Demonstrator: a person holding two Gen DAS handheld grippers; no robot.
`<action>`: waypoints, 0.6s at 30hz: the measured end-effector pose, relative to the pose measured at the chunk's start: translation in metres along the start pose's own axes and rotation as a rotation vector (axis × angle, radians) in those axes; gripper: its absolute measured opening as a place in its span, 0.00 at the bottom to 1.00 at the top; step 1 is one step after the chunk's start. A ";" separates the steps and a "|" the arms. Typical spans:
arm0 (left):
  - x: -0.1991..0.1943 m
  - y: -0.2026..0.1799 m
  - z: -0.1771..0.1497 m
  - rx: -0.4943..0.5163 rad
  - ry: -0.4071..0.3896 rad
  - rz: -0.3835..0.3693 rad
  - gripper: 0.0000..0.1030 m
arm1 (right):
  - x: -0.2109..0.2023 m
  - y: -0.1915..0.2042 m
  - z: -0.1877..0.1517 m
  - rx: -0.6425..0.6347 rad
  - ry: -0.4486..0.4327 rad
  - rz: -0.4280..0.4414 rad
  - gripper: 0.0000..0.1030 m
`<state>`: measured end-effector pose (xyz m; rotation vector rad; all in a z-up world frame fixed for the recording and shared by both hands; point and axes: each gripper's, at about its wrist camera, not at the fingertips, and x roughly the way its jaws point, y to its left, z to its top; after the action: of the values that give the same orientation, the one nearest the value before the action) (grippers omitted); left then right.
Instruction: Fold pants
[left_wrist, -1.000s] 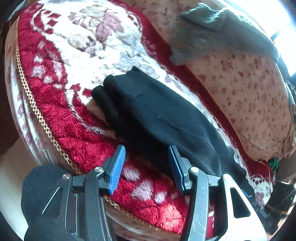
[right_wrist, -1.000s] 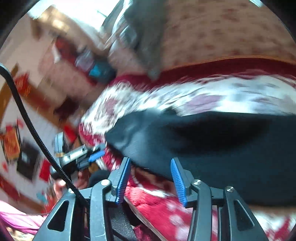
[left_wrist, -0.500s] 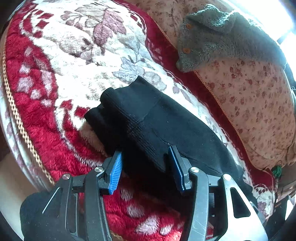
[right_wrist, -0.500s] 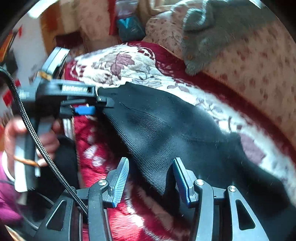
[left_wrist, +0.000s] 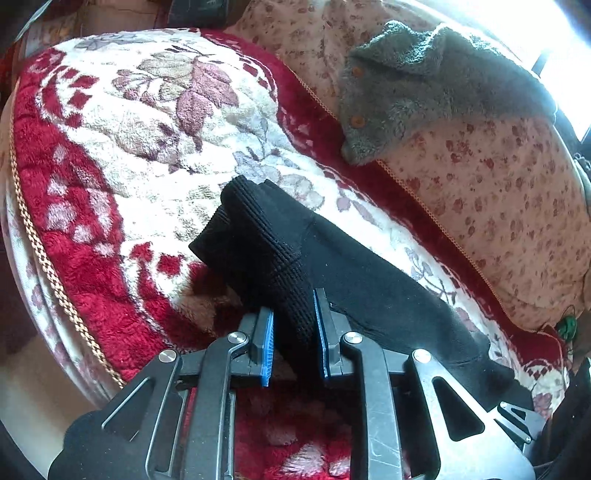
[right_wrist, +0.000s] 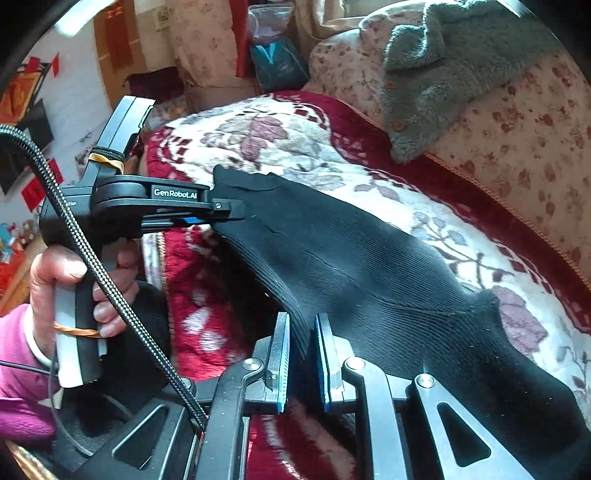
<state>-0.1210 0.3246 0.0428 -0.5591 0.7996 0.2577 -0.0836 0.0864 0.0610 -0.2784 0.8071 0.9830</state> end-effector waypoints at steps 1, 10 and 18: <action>0.003 0.001 -0.001 -0.001 0.006 0.009 0.17 | 0.003 0.002 0.000 -0.005 0.006 0.005 0.12; 0.007 0.011 -0.006 -0.031 0.028 0.061 0.35 | 0.018 -0.012 -0.011 0.131 0.036 0.118 0.17; -0.026 0.006 -0.010 -0.040 -0.045 0.135 0.36 | -0.021 -0.038 -0.030 0.292 -0.005 0.211 0.26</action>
<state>-0.1470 0.3234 0.0542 -0.5357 0.7908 0.4102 -0.0731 0.0361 0.0508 0.0625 0.9769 1.0461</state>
